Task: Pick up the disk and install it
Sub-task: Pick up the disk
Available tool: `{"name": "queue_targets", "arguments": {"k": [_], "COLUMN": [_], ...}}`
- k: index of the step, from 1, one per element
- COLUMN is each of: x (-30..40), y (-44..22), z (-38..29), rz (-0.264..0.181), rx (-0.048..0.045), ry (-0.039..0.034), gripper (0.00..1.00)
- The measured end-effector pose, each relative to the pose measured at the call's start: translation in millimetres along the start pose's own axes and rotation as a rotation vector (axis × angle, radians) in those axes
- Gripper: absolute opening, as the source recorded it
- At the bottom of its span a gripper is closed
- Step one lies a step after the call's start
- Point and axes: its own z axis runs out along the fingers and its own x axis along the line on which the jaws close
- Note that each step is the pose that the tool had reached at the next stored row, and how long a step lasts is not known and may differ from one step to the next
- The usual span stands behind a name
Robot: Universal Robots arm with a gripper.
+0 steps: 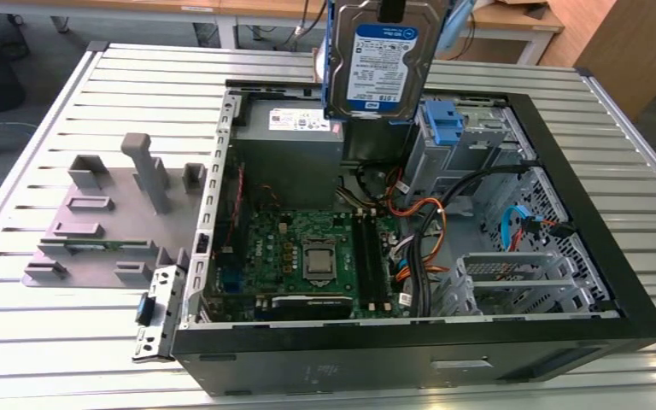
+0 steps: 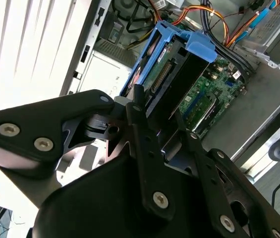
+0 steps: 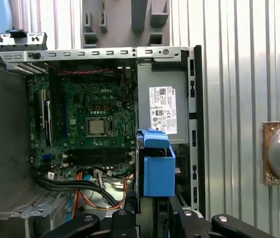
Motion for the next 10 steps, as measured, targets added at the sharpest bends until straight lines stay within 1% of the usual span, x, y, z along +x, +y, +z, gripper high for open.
{"name": "queue_targets", "arguments": {"k": [5, 10], "x": [4.7, 12.5], "y": [-0.3, -0.7], "z": [0.0, 0.1], "rz": [0.001, 0.002], "rx": [0.0000, 0.0001], "ry": [0.0001, 0.0000], "gripper": [0.35, 0.35]}}
